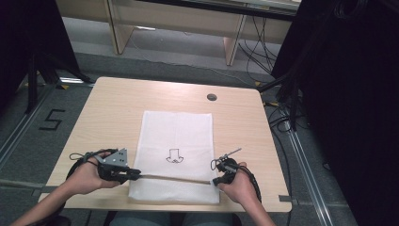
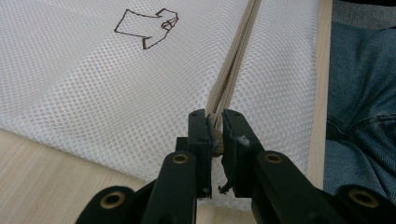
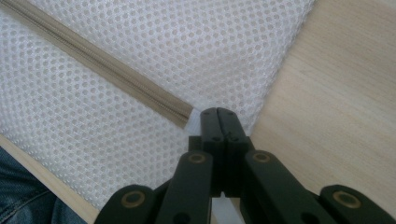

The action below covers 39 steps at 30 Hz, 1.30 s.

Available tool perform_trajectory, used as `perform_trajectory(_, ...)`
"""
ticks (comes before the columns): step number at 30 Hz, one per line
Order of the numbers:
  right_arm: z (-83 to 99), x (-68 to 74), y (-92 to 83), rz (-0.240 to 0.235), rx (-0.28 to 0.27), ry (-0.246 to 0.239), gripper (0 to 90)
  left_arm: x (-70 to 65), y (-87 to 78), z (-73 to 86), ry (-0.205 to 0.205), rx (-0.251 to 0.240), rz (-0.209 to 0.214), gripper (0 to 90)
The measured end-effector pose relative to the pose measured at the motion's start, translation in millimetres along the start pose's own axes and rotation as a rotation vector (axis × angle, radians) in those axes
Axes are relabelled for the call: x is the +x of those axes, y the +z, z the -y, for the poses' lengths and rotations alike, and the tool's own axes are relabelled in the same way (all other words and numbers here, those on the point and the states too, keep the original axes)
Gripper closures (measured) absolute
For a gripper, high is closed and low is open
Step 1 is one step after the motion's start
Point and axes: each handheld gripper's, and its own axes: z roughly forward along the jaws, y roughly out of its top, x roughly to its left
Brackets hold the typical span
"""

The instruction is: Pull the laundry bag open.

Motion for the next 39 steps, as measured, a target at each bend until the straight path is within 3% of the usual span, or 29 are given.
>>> perform_trajectory(1,0.8,0.9,0.9,0.004,-0.029,0.005,90.0,0.3,-0.4,0.2,0.000,0.001,-0.003,81.8)
perform_trajectory(4,0.0,-0.2,0.0,-0.001,0.000,0.000,90.0,0.6,-1.0,0.8,-0.013,-0.011,-0.006,81.8)
perform_trajectory(13,0.1,-0.8,0.0,-0.014,-0.013,-0.009,90.0,2.1,-1.5,2.5,-0.021,-0.004,-0.003,81.8)
perform_trajectory(18,0.3,-0.9,0.0,-0.016,-0.014,-0.010,90.0,4.7,-3.9,5.0,0.000,0.020,-0.007,81.8)
perform_trajectory(22,0.2,-0.8,0.0,-0.014,-0.014,-0.009,90.0,6.2,-7.0,11.4,-0.036,0.003,-0.020,81.8)
perform_trajectory(23,0.0,-0.8,0.0,-0.009,-0.001,-0.001,90.0,8.6,-8.9,12.6,-0.022,0.019,-0.024,81.8)
perform_trajectory(24,0.0,-0.5,-0.1,-0.012,-0.001,-0.003,90.0,8.4,-8.2,13.1,-0.037,0.006,-0.017,81.8)
perform_trajectory(28,0.2,0.2,-0.2,-0.003,0.002,0.012,90.0,6.3,-6.0,12.4,-0.027,0.026,-0.025,81.8)
perform_trajectory(30,0.0,-0.8,0.0,-0.005,-0.001,-0.008,90.0,8.2,-7.1,13.3,-0.027,0.020,-0.020,81.8)
perform_trajectory(33,-0.1,-0.6,0.0,-0.005,0.002,0.005,90.0,8.6,-8.0,12.7,-0.032,0.010,-0.018,81.8)
perform_trajectory(39,0.0,-1.3,0.3,-0.017,-0.012,-0.010,90.0,10.9,-10.4,14.5,-0.027,0.031,-0.042,81.8)
